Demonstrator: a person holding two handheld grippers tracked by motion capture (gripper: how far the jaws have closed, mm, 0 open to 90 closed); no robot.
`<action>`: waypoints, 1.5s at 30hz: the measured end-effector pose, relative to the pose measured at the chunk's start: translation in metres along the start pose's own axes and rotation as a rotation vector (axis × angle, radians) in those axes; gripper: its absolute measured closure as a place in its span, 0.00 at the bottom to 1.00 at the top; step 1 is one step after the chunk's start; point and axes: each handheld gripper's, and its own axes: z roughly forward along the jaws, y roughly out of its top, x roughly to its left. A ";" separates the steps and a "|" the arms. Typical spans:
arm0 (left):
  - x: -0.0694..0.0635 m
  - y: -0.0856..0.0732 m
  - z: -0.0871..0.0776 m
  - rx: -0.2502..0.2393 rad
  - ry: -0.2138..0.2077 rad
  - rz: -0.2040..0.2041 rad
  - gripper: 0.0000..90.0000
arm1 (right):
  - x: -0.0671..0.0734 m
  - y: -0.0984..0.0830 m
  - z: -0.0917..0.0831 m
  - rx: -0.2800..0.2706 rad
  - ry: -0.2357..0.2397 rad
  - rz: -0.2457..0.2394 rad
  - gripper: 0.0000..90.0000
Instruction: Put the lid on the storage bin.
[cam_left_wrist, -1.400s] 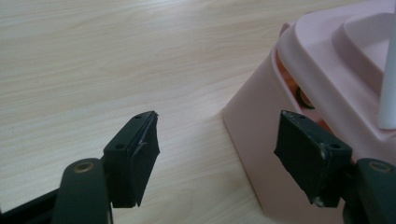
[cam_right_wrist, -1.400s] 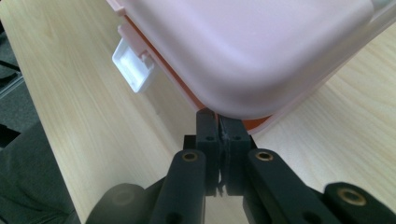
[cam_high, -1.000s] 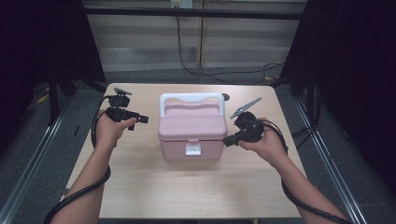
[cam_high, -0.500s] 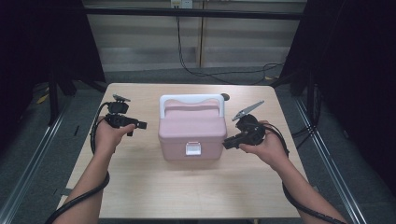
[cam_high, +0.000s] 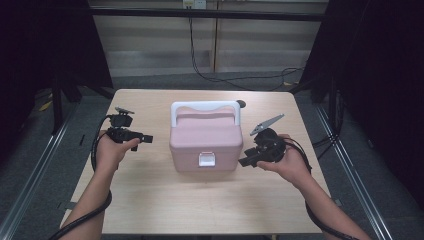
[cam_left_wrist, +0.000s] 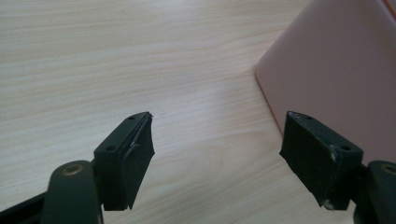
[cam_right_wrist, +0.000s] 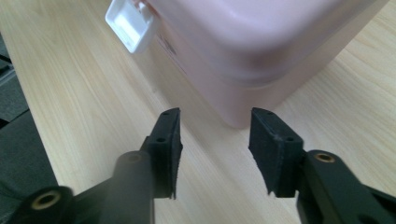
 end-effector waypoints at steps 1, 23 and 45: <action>0.001 -0.002 -0.001 -0.006 0.002 -0.003 0.27 | 0.000 -0.001 0.000 -0.001 -0.001 0.001 0.57; 0.012 -0.029 -0.003 -0.002 -0.016 0.017 0.24 | 0.000 -0.033 0.006 -0.028 -0.025 -0.018 0.35; 0.030 -0.071 0.015 -0.010 -0.029 0.021 0.23 | -0.013 -0.087 0.024 -0.037 -0.025 0.032 0.29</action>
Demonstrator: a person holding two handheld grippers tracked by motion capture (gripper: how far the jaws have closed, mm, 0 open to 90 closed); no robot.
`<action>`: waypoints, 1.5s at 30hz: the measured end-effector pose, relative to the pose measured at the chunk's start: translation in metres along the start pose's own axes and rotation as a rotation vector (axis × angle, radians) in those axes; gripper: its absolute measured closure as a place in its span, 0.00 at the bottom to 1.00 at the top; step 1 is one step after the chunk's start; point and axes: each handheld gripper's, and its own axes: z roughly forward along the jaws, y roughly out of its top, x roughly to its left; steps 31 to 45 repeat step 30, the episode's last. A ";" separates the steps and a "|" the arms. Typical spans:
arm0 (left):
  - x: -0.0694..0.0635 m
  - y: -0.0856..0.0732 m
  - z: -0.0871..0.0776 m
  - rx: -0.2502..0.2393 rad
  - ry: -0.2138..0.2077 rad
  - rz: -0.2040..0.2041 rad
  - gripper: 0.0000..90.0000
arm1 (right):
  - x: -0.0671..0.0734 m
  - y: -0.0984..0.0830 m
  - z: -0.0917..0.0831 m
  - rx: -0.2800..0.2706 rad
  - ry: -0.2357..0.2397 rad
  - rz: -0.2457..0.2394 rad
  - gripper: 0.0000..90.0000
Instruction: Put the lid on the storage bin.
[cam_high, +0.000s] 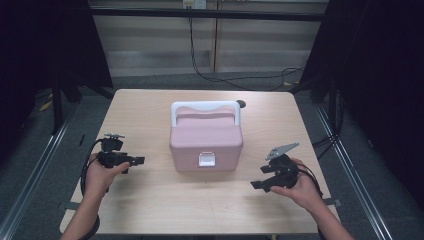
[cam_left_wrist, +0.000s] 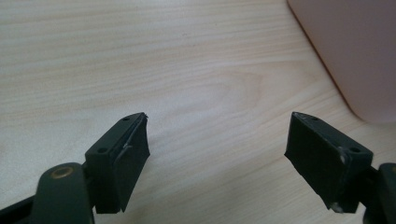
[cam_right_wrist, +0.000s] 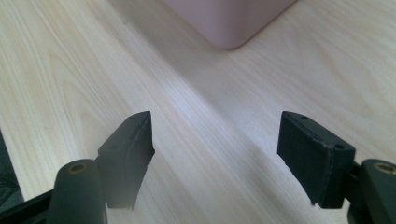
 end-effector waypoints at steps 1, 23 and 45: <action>0.001 -0.002 0.001 0.000 0.004 0.009 0.23 | 0.000 -0.001 0.001 0.007 -0.005 0.002 0.29; -0.001 -0.029 0.018 -0.080 0.095 0.204 0.17 | -0.002 -0.033 0.027 -0.034 -0.064 -0.043 0.28; 0.000 -0.030 0.017 -0.090 0.087 0.195 0.17 | -0.003 -0.037 0.027 -0.064 -0.071 -0.052 0.28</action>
